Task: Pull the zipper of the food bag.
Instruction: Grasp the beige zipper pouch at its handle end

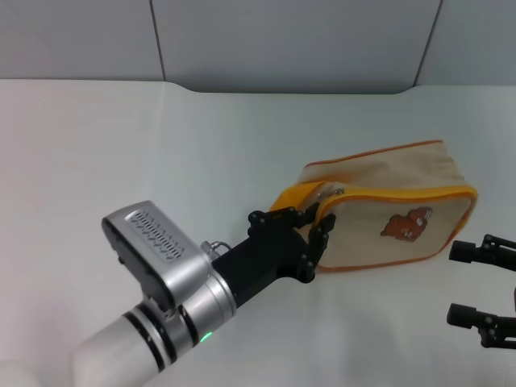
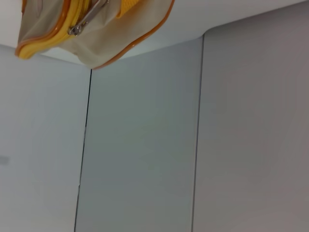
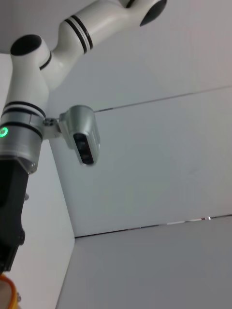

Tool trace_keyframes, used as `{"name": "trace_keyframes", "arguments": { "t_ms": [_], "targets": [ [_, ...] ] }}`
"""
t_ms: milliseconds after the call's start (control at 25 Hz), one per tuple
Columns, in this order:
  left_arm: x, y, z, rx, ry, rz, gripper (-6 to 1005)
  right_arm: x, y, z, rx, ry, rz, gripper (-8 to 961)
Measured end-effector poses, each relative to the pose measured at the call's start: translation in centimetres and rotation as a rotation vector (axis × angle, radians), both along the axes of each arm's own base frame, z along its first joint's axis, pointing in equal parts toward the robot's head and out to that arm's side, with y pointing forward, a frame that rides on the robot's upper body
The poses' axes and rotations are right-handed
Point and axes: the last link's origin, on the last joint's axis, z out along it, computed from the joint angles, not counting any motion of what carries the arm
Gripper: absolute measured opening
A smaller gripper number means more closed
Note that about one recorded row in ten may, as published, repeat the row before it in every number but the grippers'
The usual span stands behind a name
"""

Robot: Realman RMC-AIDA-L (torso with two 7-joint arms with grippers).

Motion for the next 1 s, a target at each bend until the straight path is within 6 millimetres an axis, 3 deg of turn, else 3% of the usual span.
{"name": "trace_keyframes", "arguments": {
  "t_ms": [280, 600, 800, 1000],
  "targets": [
    [-0.3, -0.5, 0.7, 0.023, -0.01, -0.064, 187, 0.0, 0.1, 0.5, 0.082, 0.033, 0.003, 818],
    [-1.2, -0.7, 5.0, 0.054, -0.014, -0.413, 125, 0.0, 0.9, 0.9, 0.364, 0.146, -0.063, 818],
    [-1.7, 0.6, 7.3, -0.062, -0.005, -0.506, 120, -0.3, 1.4, -1.3, 0.555, 0.161, -0.035, 819],
    [-1.7, 1.4, 8.9, -0.138, -0.003, -0.536, 108, -1.6, 1.4, -4.7, 0.755, 0.05, 0.128, 819]
  ]
}}
